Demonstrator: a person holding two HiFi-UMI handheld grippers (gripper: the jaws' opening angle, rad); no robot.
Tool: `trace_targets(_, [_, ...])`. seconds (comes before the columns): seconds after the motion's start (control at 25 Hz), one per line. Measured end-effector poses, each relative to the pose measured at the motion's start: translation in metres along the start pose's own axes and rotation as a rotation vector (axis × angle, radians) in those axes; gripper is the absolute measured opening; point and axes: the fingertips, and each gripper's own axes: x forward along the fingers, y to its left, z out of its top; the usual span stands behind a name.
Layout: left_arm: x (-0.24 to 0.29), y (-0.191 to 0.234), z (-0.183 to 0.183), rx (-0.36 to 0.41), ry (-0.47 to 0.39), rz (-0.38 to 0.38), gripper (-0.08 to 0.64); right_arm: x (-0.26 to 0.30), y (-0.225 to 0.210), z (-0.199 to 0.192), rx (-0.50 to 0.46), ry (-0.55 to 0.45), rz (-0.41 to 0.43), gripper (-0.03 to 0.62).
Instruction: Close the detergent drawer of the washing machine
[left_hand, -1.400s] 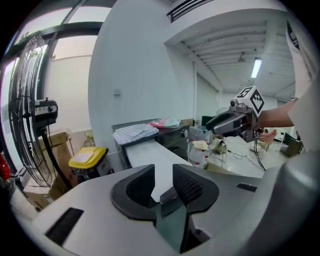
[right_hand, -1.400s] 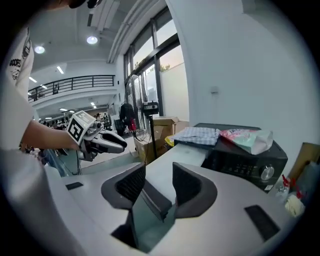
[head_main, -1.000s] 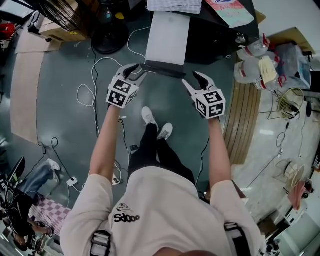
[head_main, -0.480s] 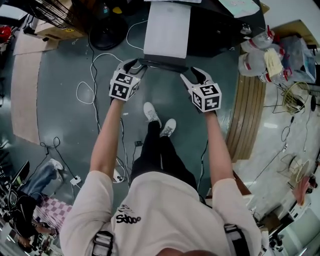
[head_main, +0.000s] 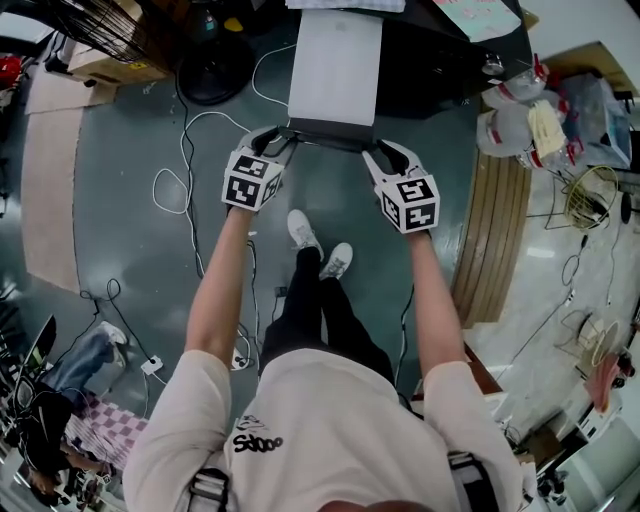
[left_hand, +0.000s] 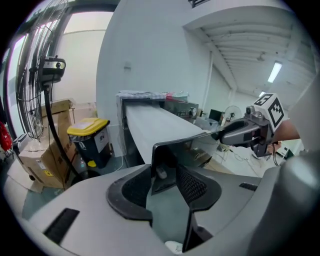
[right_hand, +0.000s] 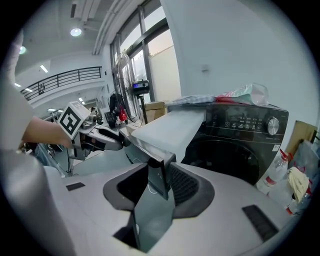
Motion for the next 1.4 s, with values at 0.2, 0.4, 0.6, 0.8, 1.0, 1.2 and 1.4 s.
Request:
trace_targets(0.2, [-0.002,0.001,0.001,-0.005,0.016,-0.007,0.166,0.001,0.002,0.003,-0.006,0.008,0.006,0.133])
trace_targets(0.4, [-0.002,0.003,0.002,-0.006,0.016,-0.017,0.166,0.002,0.003,0.006,-0.014,0.004,0.013,0.133])
trace_targets(0.6, [0.0,0.002,0.009,-0.004,0.008,-0.04,0.155,-0.001,-0.004,0.013,0.005,-0.022,-0.009,0.13])
trace_targets(0.8, [0.013,0.003,0.026,0.017,-0.01,-0.05,0.144,0.001,-0.026,0.027,0.052,-0.052,-0.044,0.121])
trace_targets(1.0, [0.019,0.006,0.034,0.031,-0.008,-0.056,0.146,0.006,-0.033,0.034,0.045,-0.044,-0.039,0.122])
trace_targets(1.2, [0.022,0.01,0.038,0.005,-0.022,-0.042,0.146,0.01,-0.035,0.037,0.033,-0.045,-0.026,0.122])
trace_targets(1.4, [0.03,0.021,0.052,-0.016,-0.038,-0.021,0.146,0.019,-0.046,0.053,0.003,-0.05,-0.027,0.121])
